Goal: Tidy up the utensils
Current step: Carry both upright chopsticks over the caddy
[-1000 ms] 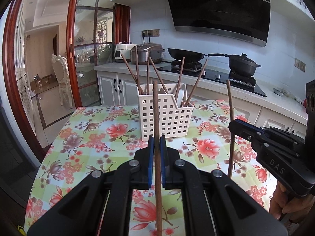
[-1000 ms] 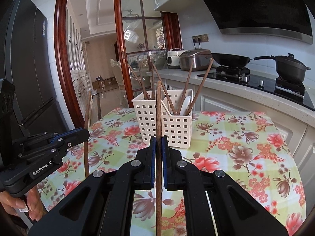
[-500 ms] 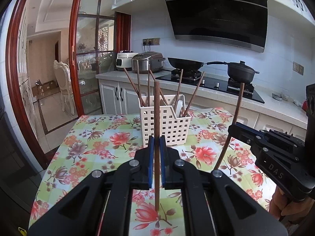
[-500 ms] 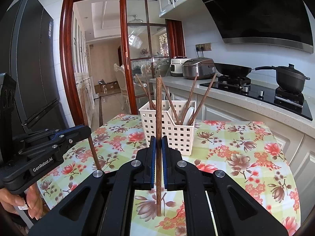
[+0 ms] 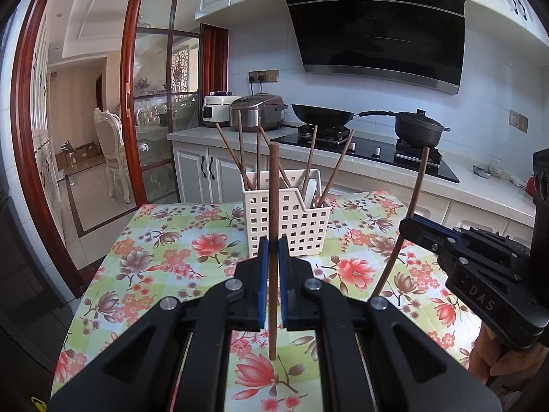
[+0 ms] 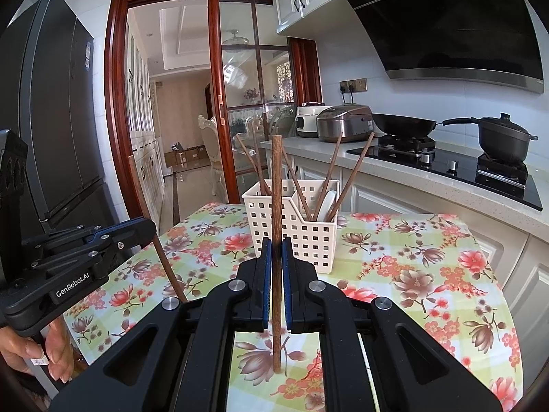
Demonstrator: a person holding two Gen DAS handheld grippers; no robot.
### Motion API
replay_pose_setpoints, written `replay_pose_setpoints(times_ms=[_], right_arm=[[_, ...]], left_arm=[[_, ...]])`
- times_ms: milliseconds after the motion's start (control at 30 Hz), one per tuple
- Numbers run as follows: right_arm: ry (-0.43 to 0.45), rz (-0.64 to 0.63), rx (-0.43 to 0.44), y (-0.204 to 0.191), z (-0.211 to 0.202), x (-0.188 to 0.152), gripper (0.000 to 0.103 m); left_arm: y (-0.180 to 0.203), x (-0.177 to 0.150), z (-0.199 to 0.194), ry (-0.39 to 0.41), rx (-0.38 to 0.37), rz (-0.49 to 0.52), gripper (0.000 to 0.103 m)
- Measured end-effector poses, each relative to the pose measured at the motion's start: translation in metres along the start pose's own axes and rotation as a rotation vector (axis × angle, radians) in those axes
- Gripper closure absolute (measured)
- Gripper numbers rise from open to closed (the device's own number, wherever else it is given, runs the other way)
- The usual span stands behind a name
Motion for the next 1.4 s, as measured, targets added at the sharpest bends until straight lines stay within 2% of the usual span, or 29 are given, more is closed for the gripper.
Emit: replay_pose_setpoints(times_ms=[267, 633, 1100, 1400], right_arm=[[-0.005, -0.024, 0.003, -0.002, 0.004, 0.005, 0.096], [0.039, -0.041, 0.025, 0.005, 0.016, 0.052, 0.096], [0.045, -0.066, -0.026, 0.021, 0.056, 0.110, 0.096], [0.044, -0.033, -0.031, 0.037, 0.083, 0.144, 0.096]], left_arm=[[0.000, 0.005, 0.001, 0.005, -0.003, 0.008, 0.097], [-0.014, 0.039, 0.009, 0.009, -0.048, -0.018, 0.097], [-0.042, 0.122, 0.035, 0.042, -0.039, -0.044, 0.097], [-0.045, 0.177, 0.061, 0.066, -0.023, -0.035, 0.097]])
Point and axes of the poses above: each gripper's, at about its wrist camera, not at the fingertips, and z roughly the way its jaws point, y to its right, x to its top, the point moved 3 cm from there along z, roughly the way its jaws point, and after that the axes turned 1 degree about z, right-handed, at the moved point
